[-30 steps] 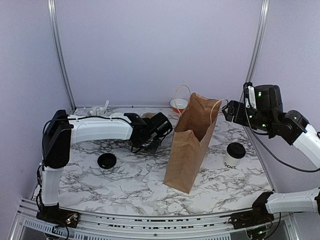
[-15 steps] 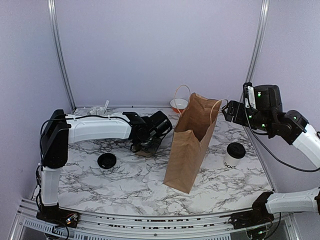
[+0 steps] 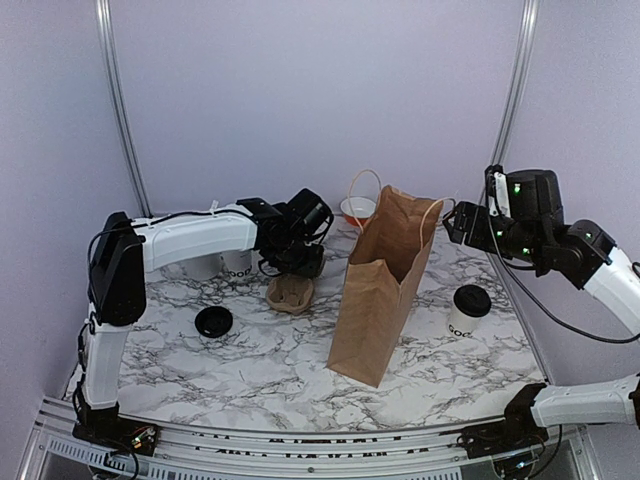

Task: Pack the takeout coffee

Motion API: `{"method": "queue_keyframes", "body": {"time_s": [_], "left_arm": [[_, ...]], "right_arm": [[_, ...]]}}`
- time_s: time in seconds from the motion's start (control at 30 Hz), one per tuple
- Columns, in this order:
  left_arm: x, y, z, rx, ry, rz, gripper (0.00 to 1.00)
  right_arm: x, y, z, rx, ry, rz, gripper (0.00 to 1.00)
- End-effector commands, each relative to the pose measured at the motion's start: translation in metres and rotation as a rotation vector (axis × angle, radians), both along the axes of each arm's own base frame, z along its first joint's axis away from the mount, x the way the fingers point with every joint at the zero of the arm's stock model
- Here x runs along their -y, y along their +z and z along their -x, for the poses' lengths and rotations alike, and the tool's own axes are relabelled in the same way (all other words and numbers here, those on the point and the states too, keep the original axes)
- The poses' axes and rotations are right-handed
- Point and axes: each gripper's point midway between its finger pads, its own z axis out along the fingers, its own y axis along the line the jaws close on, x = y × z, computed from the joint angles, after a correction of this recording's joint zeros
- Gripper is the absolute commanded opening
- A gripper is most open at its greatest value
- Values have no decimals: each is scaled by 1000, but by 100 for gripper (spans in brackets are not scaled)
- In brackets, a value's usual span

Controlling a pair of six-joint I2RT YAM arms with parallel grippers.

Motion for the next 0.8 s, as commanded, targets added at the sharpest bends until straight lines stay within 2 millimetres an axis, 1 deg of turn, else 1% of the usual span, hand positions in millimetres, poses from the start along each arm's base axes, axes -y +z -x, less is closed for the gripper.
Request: {"method": "queue_keyframes", "body": {"time_s": [0.0, 0.17, 0.33, 0.53, 0.77], "left_arm": [[25, -1, -11, 7, -25, 29, 36], [33, -4, -27, 40, -35, -17, 36], [37, -12, -35, 45, -49, -40, 36], [34, -26, -41, 38, -49, -66, 36], [30, -29, -50, 57, -40, -91, 35]], "right_arm": [[1, 7, -3, 20, -8, -15, 84], [2, 9, -2, 23, -10, -13, 84], [2, 8, -2, 21, -10, -14, 84], [3, 8, -2, 20, -12, -12, 84], [1, 9, -3, 18, -10, -13, 84]]}}
